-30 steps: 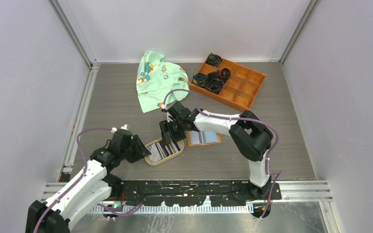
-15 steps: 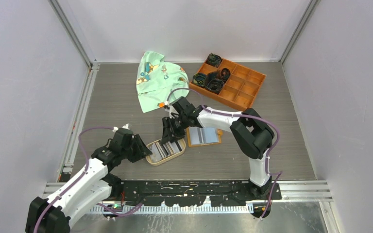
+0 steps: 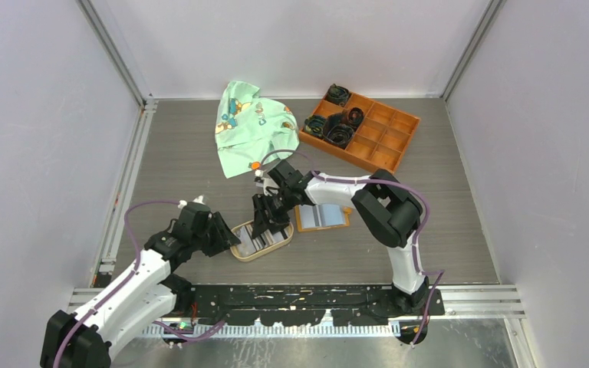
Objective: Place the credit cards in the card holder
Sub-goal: Pick up the credit card from the storage box.
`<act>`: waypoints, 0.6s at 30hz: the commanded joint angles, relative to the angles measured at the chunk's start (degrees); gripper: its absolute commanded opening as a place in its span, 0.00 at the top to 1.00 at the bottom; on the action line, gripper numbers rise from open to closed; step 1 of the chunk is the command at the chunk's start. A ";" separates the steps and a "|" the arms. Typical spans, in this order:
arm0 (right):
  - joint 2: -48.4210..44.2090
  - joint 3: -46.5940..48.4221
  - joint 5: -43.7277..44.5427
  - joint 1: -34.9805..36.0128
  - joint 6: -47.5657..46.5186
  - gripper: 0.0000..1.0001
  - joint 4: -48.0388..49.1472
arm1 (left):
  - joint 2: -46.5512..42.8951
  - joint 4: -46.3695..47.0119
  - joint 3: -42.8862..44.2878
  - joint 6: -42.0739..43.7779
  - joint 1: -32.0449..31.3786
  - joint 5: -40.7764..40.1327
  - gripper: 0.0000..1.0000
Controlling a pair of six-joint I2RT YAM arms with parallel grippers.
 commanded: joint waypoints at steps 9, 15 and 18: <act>-3.71 1.72 -6.93 -3.47 0.84 0.51 1.42 | -4.28 1.14 1.97 0.41 0.03 0.31 0.57; -4.49 2.07 -6.46 -4.76 -1.28 0.52 -1.19 | -4.84 -2.79 4.40 2.35 0.04 -0.87 0.54; -4.66 2.36 -5.52 -5.51 -3.21 0.52 -3.19 | -5.27 -5.36 6.08 3.54 0.02 -2.00 0.54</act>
